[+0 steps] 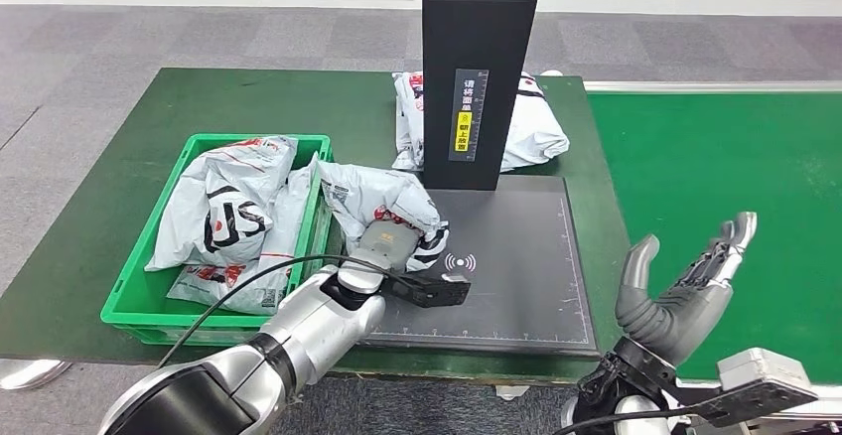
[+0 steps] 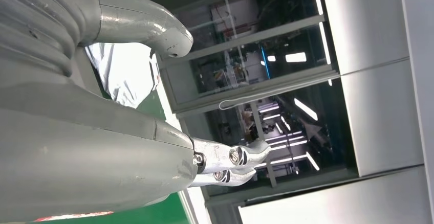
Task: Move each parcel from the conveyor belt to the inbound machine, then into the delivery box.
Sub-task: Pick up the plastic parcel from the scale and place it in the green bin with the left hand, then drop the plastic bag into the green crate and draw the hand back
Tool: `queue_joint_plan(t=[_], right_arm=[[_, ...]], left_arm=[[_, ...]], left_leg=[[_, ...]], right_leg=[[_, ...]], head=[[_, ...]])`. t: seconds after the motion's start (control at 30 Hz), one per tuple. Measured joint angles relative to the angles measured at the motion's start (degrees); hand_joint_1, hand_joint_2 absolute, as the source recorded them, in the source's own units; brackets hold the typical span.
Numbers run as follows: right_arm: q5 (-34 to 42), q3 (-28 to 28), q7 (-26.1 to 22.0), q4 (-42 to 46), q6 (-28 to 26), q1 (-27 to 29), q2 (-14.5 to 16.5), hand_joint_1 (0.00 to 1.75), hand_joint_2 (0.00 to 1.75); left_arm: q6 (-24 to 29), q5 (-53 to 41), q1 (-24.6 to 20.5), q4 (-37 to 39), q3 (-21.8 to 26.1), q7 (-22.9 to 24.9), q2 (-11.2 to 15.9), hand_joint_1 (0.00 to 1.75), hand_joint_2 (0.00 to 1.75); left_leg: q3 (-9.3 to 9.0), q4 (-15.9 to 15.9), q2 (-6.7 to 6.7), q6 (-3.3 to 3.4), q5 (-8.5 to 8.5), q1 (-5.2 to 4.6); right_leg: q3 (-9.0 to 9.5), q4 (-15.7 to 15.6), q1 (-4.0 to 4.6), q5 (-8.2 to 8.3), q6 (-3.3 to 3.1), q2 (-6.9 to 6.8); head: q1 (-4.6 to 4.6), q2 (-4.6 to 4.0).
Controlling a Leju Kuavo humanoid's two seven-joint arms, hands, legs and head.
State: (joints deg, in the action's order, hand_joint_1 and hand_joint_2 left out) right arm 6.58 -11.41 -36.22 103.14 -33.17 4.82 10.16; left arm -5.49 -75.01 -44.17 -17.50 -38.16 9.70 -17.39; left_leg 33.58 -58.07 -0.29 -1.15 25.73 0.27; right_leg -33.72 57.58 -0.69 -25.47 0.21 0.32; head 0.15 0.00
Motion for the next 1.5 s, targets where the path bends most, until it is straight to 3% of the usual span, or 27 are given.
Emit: queue_joint_plan(t=[0.13, 0.23, 0.3, 0.4, 0.47, 0.6, 0.73, 1.17, 1.23, 1.3, 1.43, 1.47, 1.5], right_arm=[[0.11, 0.00, 0.04, 0.00, 0.45, 0.13, 0.00, 0.00, 1.75], [0.14, 0.01, 0.66, 0.00, 0.71, 0.37, 0.00, 0.00, 1.75], [-0.15, 0.17, 2.49, 0.00, 1.16, 0.73, -0.02, 0.00, 1.75], [-0.94, 1.06, 5.05, 0.00, 2.41, 1.56, -0.09, 0.00, 1.75], [-1.38, 1.68, 5.47, 0.00, 3.29, 2.26, -0.11, 0.00, 1.75], [-1.68, 1.95, 5.61, -0.02, 4.17, 4.16, -0.21, 0.00, 1.75], [-1.52, 1.95, 5.22, -0.04, 4.24, 4.52, -0.28, 0.00, 1.75], [-0.78, 1.95, 4.98, -0.40, 3.42, 4.83, -0.84, 0.00, 1.75], [-0.57, 1.95, 4.89, -0.79, 3.13, 4.85, -1.01, 0.00, 1.75], [-0.21, 1.95, 4.64, -1.04, 2.33, 4.84, -1.23, 0.00, 1.75], [0.38, 1.95, 4.14, -1.47, 0.99, 4.46, -1.73, 0.00, 1.75], [0.46, 1.95, 4.12, -1.66, 0.96, 4.25, -1.81, 0.00, 1.75], [0.48, 1.95, 4.12, -1.88, 1.00, 4.03, -1.90, 0.00, 1.75]], left_arm=[[1.11, -1.36, -0.01, 0.05, -0.44, 1.46, 0.50, 1.75, 1.75], [8.38, -1.19, 0.29, -0.14, -0.43, 2.08, 1.05, 1.75, 1.75], [19.23, 0.90, 1.76, -2.61, 0.57, -0.79, 1.88, 1.75, 1.75], [40.81, 5.09, 5.66, -15.75, 6.25, -7.95, 4.22, 1.75, 1.75], [47.92, 6.98, 7.51, -26.38, 10.67, -9.93, 5.64, 1.75, 1.75], [46.71, 11.63, 12.49, -43.03, 19.05, -17.93, 7.23, 1.75, 1.75], [46.20, 14.06, 17.13, -54.55, 27.77, -27.66, 6.11, 1.75, 1.75], [45.90, 12.11, 20.89, -68.46, 41.27, -33.83, 2.22, 1.75, 1.75], [45.45, 8.45, 20.54, -68.91, 43.21, -30.06, 2.00, 1.75, 1.75], [43.15, 3.93, 19.18, -67.06, 44.17, -21.68, 2.76, 1.75, 1.75], [31.72, -4.64, 12.87, -54.39, 44.18, -4.34, 6.22, 1.72, 1.75], [29.26, -6.06, 11.10, -50.11, 44.03, -1.71, 6.85, 1.68, 1.75], [26.87, -7.19, 9.37, -45.72, 43.86, 0.68, 7.41, 1.46, 1.75]], left_leg=[[-0.06, 0.02, 0.00, -0.01, 0.02, 0.00], [-0.10, 0.02, 0.01, -0.04, -0.02, 0.00], [-0.04, 0.02, 0.01, -0.06, -0.11, 0.00], [0.35, 0.01, -0.02, -0.07, -0.30, 0.03], [0.46, 0.02, 0.01, -0.10, -0.28, 0.05], [0.51, 0.03, 0.05, -0.19, -0.17, 0.06], [0.63, 0.04, 0.03, -0.19, -0.14, 0.08], [0.66, 0.04, 0.00, -0.18, -0.11, 0.08], [0.65, 0.04, 0.00, -0.18, -0.11, 0.08], [0.64, 0.04, -0.02, -0.18, -0.12, 0.08], [0.65, 0.04, -0.09, -0.21, -0.20, 0.08], [0.65, 0.04, -0.08, -0.23, -0.24, 0.09], [0.65, 0.04, -0.06, -0.24, -0.26, 0.09]], right_leg=[[0.07, 0.00, 0.00, -0.02, -0.02, 0.00], [0.05, 0.00, 0.01, 0.01, -0.04, 0.01], [-0.06, 0.01, 0.02, 0.05, -0.08, 0.02], [-0.43, 0.07, 0.04, 0.13, -0.12, -0.03], [-0.56, 0.09, 0.04, 0.16, -0.12, 0.02], [-0.68, 0.09, 0.05, 0.08, -0.17, 0.11], [-0.76, 0.09, 0.06, 0.00, -0.19, 0.08], [-0.75, 0.08, 0.06, -0.01, -0.19, -0.02], [-0.77, 0.08, 0.06, -0.01, -0.19, -0.02], [-0.79, 0.08, 0.06, -0.03, -0.20, -0.04], [-0.77, 0.09, 0.10, 0.00, -0.24, -0.10], [-0.77, 0.09, 0.11, 0.04, -0.26, -0.08], [-0.78, 0.10, 0.11, 0.08, -0.27, -0.06]], head=[[0.00, -0.01], [0.00, -0.02], [0.00, -0.02], [0.01, -0.02], [0.01, -0.02], [-0.01, -0.01], [0.00, -0.01], [0.00, 0.00], [-0.01, 0.00], [-0.02, 0.00], [-0.02, -0.01], [-0.02, -0.01], [-0.02, -0.01]])
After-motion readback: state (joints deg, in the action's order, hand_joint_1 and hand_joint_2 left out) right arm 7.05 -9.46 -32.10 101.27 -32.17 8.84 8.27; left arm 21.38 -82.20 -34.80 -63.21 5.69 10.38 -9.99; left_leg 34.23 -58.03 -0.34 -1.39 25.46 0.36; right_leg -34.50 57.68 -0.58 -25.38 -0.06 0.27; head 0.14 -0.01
